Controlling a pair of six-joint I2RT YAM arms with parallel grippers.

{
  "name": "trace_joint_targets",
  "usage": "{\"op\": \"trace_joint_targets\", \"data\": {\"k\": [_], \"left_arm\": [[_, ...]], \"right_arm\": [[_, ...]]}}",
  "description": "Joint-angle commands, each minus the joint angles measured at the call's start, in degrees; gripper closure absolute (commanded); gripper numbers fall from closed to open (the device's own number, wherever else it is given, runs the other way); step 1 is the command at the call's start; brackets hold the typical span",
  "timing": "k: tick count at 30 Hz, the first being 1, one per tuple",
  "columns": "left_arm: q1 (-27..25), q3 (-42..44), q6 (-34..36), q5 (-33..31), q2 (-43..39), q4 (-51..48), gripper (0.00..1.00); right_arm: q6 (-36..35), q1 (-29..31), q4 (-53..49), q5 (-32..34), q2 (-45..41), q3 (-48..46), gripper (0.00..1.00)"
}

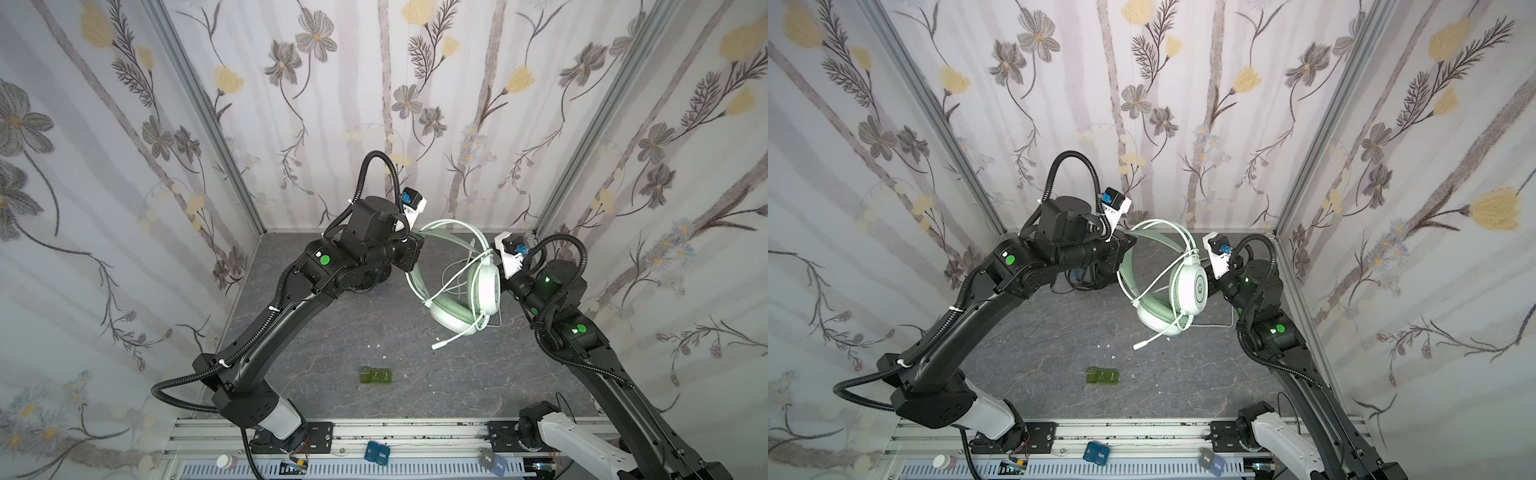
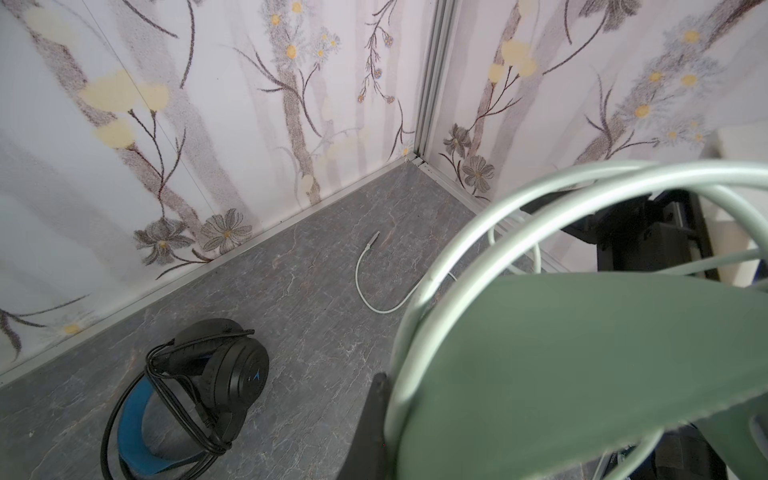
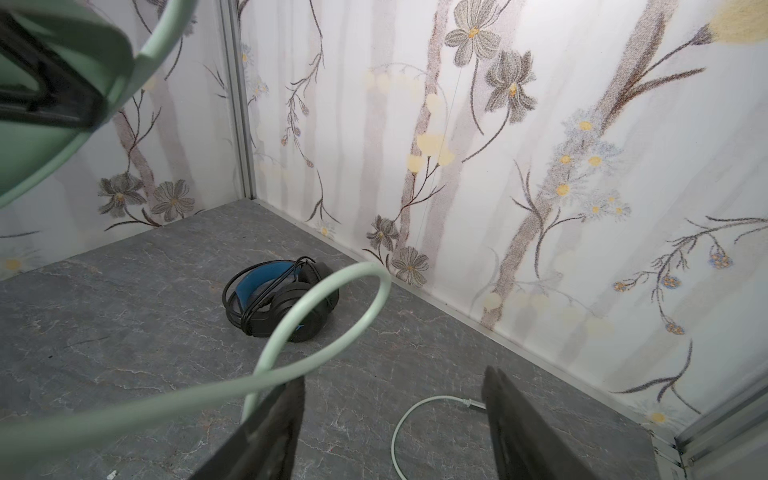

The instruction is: Wrap the headphones

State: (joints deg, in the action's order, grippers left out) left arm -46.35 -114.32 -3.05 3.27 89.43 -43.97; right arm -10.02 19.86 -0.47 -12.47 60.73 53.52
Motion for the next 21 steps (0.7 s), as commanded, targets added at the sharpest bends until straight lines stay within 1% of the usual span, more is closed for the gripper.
{"op": "trace_joint_targets", "data": {"k": [1, 5, 14, 17, 21], "left_arm": [[0.58, -2.44, -3.03, 1.1, 0.75, 1.44, 1.0], [1.11, -4.86, -4.57, 1.12, 1.82, 1.08, 1.0], [1.79, -8.93, -6.88, 2.04, 3.99, -0.49, 1.0], [1.76, -9.64, -7.06, 2.47, 4.36, -0.65, 1.0], [1.87, -10.83, -6.88, 2.71, 4.9, -1.31, 1.0]], "right_arm": [[1.54, -0.05, 5.2, -2.78, -1.54, -2.58, 0.22], [2.6, -0.08, 6.3, -6.13, -4.02, -6.23, 0.16], [5.37, -0.74, 9.19, -14.27, -9.87, -14.51, 0.13], [6.26, -0.98, 10.27, -14.88, -10.65, -16.05, 0.12], [7.13, -1.45, 11.19, -12.09, -10.04, -16.42, 0.13]]}}
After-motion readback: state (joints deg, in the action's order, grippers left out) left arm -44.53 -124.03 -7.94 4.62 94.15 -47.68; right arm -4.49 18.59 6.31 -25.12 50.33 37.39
